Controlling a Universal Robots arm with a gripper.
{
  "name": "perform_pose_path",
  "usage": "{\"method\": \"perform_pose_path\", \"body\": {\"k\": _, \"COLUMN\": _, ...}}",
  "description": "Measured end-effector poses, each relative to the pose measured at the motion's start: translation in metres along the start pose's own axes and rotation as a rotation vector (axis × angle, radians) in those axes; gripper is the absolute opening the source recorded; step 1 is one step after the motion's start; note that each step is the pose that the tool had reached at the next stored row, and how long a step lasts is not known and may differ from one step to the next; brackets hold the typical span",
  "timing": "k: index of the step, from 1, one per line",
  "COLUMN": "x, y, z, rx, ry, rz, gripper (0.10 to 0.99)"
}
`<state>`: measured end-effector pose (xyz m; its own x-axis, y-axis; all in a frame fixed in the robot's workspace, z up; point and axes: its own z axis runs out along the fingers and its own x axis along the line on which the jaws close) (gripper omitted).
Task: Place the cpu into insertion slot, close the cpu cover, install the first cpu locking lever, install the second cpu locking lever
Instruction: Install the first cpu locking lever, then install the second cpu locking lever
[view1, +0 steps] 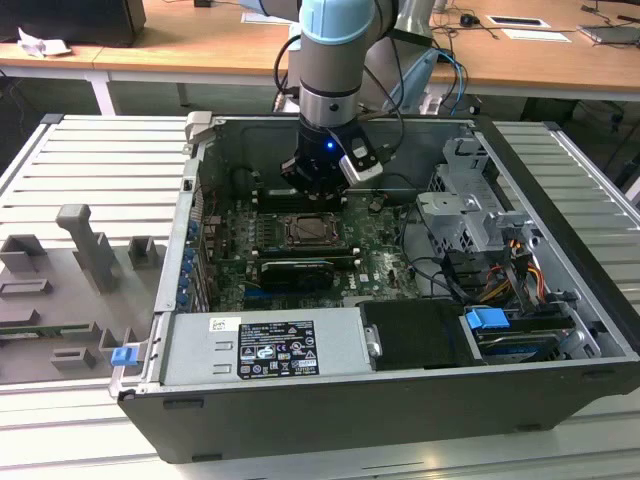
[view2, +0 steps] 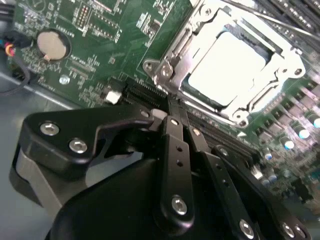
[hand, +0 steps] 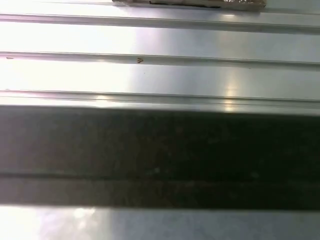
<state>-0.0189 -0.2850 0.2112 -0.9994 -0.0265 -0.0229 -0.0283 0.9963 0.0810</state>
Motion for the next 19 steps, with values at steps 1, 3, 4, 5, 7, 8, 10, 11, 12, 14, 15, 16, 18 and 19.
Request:
{"method": "perform_pose_path", "body": {"k": 1, "x": -0.0001, "y": 0.0003, "z": -0.0033, "rx": 0.000, "ry": 0.0000, "rz": 0.000, "gripper": 0.106}}
{"method": "perform_pose_path", "body": {"k": 3, "x": -0.0001, "y": -0.0005, "z": -0.0044, "rx": 0.000, "ry": 0.0000, "rz": 0.000, "gripper": 0.106}}
{"method": "perform_pose_path", "body": {"k": 4, "x": -0.0001, "y": -0.0015, "z": -0.0046, "rx": 0.000, "ry": 0.0001, "rz": 0.000, "gripper": 0.106}}
{"method": "perform_pose_path", "body": {"k": 5, "x": 0.0000, "y": -0.0029, "z": -0.0047, "rx": 0.000, "ry": 0.0001, "rz": 0.000, "gripper": 0.106}}
{"method": "perform_pose_path", "body": {"k": 7, "x": 0.0001, "y": -0.0052, "z": -0.0049, "rx": 0.000, "ry": 0.0001, "rz": 0.000, "gripper": 0.106}}
{"method": "perform_pose_path", "body": {"k": 8, "x": 0.0001, "y": -0.0060, "z": -0.0049, "rx": 0.000, "ry": 0.0001, "rz": 0.000, "gripper": 0.106}}
{"method": "perform_pose_path", "body": {"k": 10, "x": 0.0001, "y": -0.0069, "z": -0.0050, "rx": 0.000, "ry": 0.0001, "rz": 0.000, "gripper": 0.106}}
{"method": "perform_pose_path", "body": {"k": 11, "x": 0.0001, "y": -0.0074, "z": -0.0050, "rx": 0.000, "ry": 0.0001, "rz": 0.000, "gripper": 0.106}}
{"method": "perform_pose_path", "body": {"k": 12, "x": 0.0001, "y": -0.0077, "z": -0.0051, "rx": 0.000, "ry": 0.0001, "rz": 0.000, "gripper": 0.106}}
{"method": "perform_pose_path", "body": {"k": 14, "x": 0.0001, "y": -0.0082, "z": -0.0051, "rx": 0.000, "ry": 0.0000, "rz": 0.000, "gripper": 0.106}}
{"method": "perform_pose_path", "body": {"k": 15, "x": 0.0002, "y": -0.0086, "z": -0.0051, "rx": 0.000, "ry": 0.0001, "rz": 0.000, "gripper": 0.106}}
{"method": "perform_pose_path", "body": {"k": 16, "x": 0.0001, "y": -0.0088, "z": -0.0052, "rx": 0.000, "ry": 0.0001, "rz": 0.000, "gripper": 0.106}}
{"method": "perform_pose_path", "body": {"k": 18, "x": 0.0002, "y": -0.0101, "z": -0.0053, "rx": 0.000, "ry": 0.0001, "rz": 0.000, "gripper": 0.106}}
{"method": "perform_pose_path", "body": {"k": 19, "x": 0.0002, "y": -0.0107, "z": -0.0053, "rx": 0.000, "ry": 0.0001, "rz": 0.000, "gripper": 0.106}}
